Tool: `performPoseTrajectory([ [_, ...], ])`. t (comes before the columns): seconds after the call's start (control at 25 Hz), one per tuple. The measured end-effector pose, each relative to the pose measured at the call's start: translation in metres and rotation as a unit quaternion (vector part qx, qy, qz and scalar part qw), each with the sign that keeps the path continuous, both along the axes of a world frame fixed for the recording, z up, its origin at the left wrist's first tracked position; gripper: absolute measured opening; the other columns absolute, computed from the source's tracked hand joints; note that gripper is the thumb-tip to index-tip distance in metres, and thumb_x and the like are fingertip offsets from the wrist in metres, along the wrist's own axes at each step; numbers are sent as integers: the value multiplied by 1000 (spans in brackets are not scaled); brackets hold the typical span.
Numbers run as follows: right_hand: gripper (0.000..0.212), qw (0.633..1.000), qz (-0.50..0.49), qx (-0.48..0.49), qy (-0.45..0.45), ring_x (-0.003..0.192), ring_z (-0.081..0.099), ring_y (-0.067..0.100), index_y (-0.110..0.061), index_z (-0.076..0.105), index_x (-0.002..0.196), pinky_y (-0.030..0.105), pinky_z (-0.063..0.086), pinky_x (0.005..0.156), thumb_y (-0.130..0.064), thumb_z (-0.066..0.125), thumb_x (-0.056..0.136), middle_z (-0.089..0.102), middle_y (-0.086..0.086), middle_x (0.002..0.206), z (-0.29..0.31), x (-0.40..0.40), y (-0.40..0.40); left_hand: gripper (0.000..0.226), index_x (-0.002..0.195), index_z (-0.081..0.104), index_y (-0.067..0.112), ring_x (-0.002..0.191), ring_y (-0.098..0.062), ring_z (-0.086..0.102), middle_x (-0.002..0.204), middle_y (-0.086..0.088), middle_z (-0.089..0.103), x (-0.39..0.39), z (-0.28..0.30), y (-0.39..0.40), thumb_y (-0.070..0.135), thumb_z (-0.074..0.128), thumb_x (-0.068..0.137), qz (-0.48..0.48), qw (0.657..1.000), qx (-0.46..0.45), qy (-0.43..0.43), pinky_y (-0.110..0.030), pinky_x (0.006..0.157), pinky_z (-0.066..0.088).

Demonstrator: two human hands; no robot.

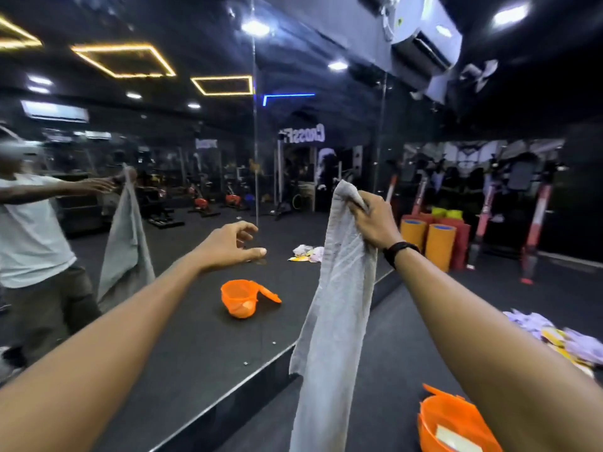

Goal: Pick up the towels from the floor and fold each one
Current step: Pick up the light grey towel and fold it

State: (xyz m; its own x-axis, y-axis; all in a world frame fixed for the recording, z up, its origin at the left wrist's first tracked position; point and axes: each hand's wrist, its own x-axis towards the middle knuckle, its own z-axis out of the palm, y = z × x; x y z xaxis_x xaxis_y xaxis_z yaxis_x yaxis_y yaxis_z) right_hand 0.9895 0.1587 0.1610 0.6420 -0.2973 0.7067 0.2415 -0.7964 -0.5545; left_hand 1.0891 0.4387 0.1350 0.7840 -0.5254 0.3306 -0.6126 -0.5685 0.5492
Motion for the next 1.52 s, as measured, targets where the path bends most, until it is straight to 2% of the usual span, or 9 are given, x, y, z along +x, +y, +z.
performPoseTrajectory([
  [0.2, 16, 996, -86, -1, 22, 65, 46, 9, -12, 59, 76, 28, 35, 61, -7, 54, 90, 54, -5, 68, -8, -66, -147, 55, 127, 53, 21, 103, -15, 59, 115, 2, 59, -25, -6, -164, 40, 74, 80, -92, 996, -5, 7, -26, 88, 45],
  [0.32, 13, 991, -126, -5, 37, 67, 45, 11, -4, 61, 77, 30, 35, 61, -8, 56, 89, 55, 2, 70, -12, -104, -215, 55, 126, 54, 22, 101, -14, 61, 116, 0, 62, -38, -11, -248, 40, 75, 78, -129, 992, -11, 13, -26, 87, 46],
  [0.6, 36, 977, -204, -17, 53, 58, 38, 7, -23, 44, 59, 15, 29, 50, -12, 59, 90, 46, -2, 60, -25, -179, -345, 55, 123, 56, 23, 104, -17, 62, 115, -1, 62, -69, -25, -411, 41, 77, 76, -213, 977, -14, 30, -37, 88, 54],
  [0.72, 25, 969, -238, -9, 63, 61, 42, 12, -16, 54, 67, 28, 31, 55, -15, 61, 91, 48, 1, 61, -33, -191, -386, 53, 122, 57, 22, 103, -18, 62, 113, -2, 63, -70, -34, -456, 39, 78, 76, -225, 974, -17, 35, -38, 92, 52],
  [0.88, 20, 961, -266, -7, 75, 68, 47, 14, -4, 60, 75, 32, 34, 59, -17, 61, 90, 57, 7, 69, -52, -189, -449, 51, 123, 56, 23, 103, -17, 60, 112, 1, 60, -55, -48, -517, 38, 76, 78, -249, 968, 5, 31, -32, 95, 47],
  [1.04, 29, 954, -286, -12, 88, 57, 38, 9, -15, 49, 63, 31, 31, 55, -18, 62, 90, 45, -3, 57, -55, -172, -504, 54, 125, 56, 20, 104, -16, 60, 114, 0, 60, -23, -53, -583, 38, 76, 78, -273, 961, -2, 44, -28, 90, 46],
  [1.24, 34, 955, -276, -20, 111, 58, 38, 4, -21, 42, 62, 16, 31, 53, -9, 60, 89, 43, -8, 61, -42, -126, -577, 52, 123, 57, 22, 105, -14, 59, 114, 4, 59, 22, -44, -676, 40, 75, 78, -314, 948, 7, 58, -26, 87, 46],
  [1.36, 16, 958, -260, -4, 120, 69, 43, 11, -3, 48, 75, 28, 36, 64, -4, 58, 88, 47, 0, 70, -42, -101, -613, 48, 120, 59, 22, 100, -11, 61, 111, 3, 62, 37, -42, -723, 40, 75, 79, -342, 936, -3, 83, -22, 82, 47],
  [1.52, 20, 977, -194, 40, 83, 72, 45, 11, 3, 55, 86, 28, 40, 66, -16, 63, 91, 51, 1, 76, -42, -74, -649, 47, 118, 61, 24, 98, -9, 62, 110, 3, 63, 34, -54, -784, 42, 76, 77, -391, 913, -6, 117, -22, 82, 51],
])
